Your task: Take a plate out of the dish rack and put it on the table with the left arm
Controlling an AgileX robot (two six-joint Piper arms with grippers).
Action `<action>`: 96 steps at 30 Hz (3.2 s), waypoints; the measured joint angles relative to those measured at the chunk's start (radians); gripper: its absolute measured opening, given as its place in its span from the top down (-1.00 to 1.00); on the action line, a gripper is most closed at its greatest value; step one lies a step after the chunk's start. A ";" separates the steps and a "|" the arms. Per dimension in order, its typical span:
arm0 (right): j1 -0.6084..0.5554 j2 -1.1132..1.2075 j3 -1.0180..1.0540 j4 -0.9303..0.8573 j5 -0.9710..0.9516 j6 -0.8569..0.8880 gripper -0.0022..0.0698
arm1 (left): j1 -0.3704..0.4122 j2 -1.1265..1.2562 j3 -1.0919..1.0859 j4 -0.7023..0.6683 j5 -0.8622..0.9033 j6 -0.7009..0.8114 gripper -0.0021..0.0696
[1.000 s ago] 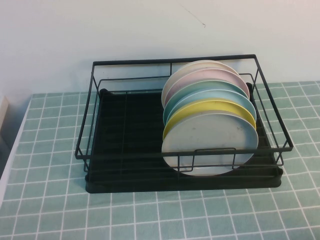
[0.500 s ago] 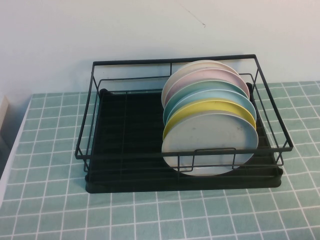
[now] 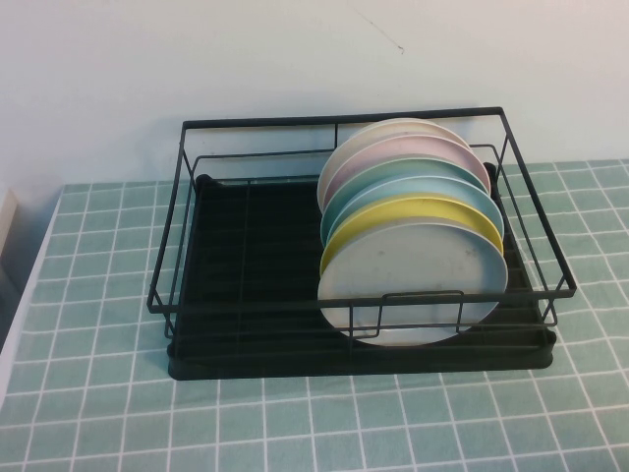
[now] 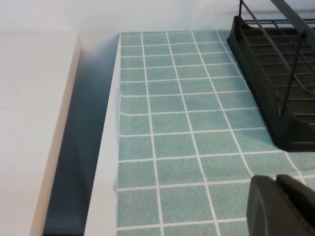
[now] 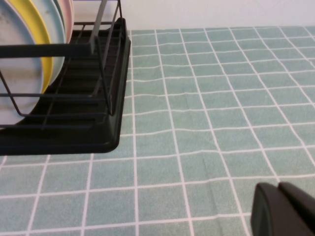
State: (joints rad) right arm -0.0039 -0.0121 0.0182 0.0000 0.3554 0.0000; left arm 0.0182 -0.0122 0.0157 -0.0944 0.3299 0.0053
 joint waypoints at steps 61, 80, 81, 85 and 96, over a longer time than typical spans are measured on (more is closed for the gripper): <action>0.000 0.000 0.000 0.000 0.000 0.000 0.94 | 0.000 0.586 -1.065 -0.265 0.429 0.322 0.95; 0.000 0.000 0.000 0.000 0.000 0.000 0.94 | -0.067 1.079 -1.081 -1.188 0.562 1.163 0.63; 0.000 0.000 0.000 0.000 0.000 0.000 0.94 | -0.085 1.095 -1.081 -1.169 0.548 1.163 0.54; 0.000 0.000 0.000 0.000 0.000 0.000 0.94 | -0.195 1.145 -1.081 -1.077 0.487 1.167 0.12; 0.000 0.000 0.000 0.000 0.000 0.000 0.94 | -0.482 1.313 -1.081 -0.815 0.171 1.132 -0.04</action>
State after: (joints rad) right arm -0.0039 -0.0121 0.0182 0.0000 0.3554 0.0000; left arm -0.4636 1.3009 -1.0657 -0.9095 0.5013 1.1375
